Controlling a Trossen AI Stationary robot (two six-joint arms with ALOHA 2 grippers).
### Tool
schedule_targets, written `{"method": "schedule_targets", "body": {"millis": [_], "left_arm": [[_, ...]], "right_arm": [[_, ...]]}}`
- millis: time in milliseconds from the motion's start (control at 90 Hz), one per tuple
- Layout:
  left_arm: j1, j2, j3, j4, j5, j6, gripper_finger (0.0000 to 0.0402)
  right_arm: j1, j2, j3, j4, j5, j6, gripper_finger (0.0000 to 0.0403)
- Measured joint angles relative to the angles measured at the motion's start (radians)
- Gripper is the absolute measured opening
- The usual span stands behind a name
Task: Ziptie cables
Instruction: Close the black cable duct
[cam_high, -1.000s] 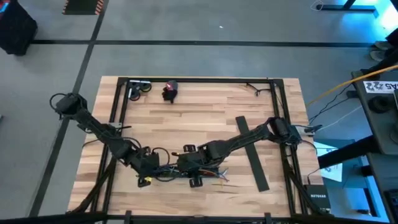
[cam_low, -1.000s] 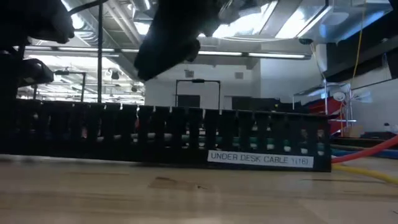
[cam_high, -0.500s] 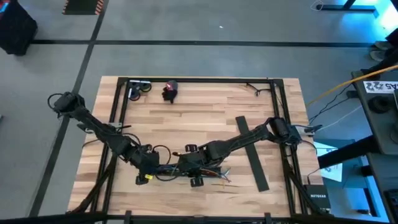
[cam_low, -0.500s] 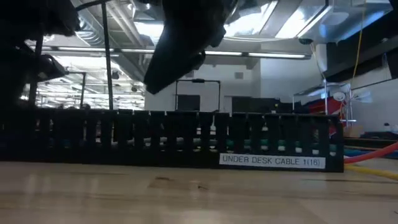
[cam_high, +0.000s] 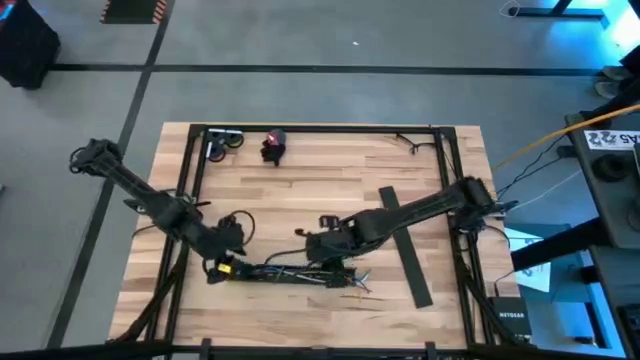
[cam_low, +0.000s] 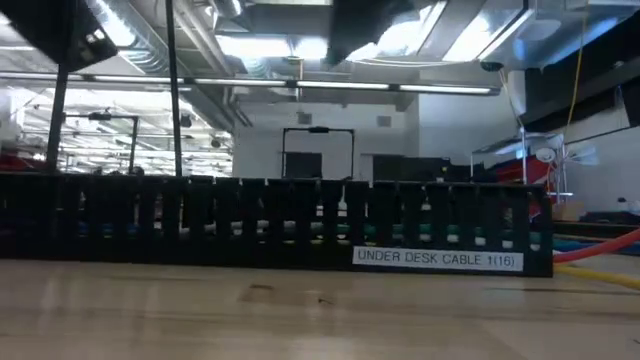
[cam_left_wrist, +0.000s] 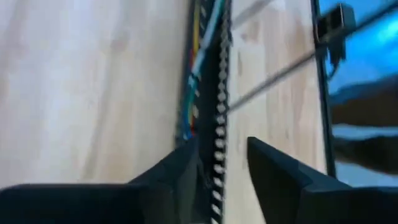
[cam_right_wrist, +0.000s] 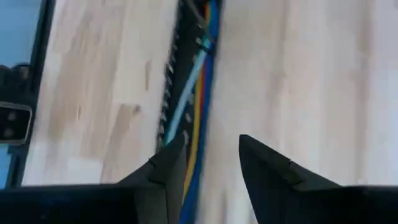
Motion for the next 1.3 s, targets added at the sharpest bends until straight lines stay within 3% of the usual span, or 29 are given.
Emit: {"method": "schedule_targets", "body": {"millis": [111,200,489,656,822,967,1056,1167,1300], "left_arm": [[0.032,-0.004,0.0,0.028,-0.007,0.027,0.0026],[0.055,-0.004,0.0,0.064,-0.011,0.032,0.0009],[0.15,-0.004,0.0,0.092,-0.028,-0.022,0.0069],[0.205,-0.003,0.0,0.093,-0.027,-0.054,0.0125],[0.258,-0.003,0.0,0.089,-0.027,-0.057,0.0168],[0.283,-0.003,0.0,0.088,-0.027,-0.057,0.0179],[0.286,-0.003,0.0,0.086,-0.027,-0.056,0.0178],[0.285,-0.003,0.0,0.078,-0.026,-0.042,0.0174],[0.285,-0.003,-0.001,0.06,-0.027,-0.034,0.0173]], "right_arm": [[0.001,-0.083,-0.034,-0.076,0.005,0.037,0.0142],[0.001,-0.17,-0.132,-0.107,0.013,0.089,0.0142],[-0.001,-0.565,-0.641,-0.058,0.195,0.475,0.0147],[-0.053,-0.725,-0.848,-0.046,0.228,0.739,0.0194],[-0.147,-0.791,-1.037,0.01,0.26,0.82,0.0277],[-0.21,-0.792,-1.174,0.231,0.334,0.788,0.0327],[-0.236,-0.784,-1.238,0.376,0.406,0.755,0.0339],[-0.265,-0.783,-1.29,0.402,0.516,0.752,0.034],[-0.276,-0.783,-1.355,0.488,0.528,0.737,0.0333]]}}
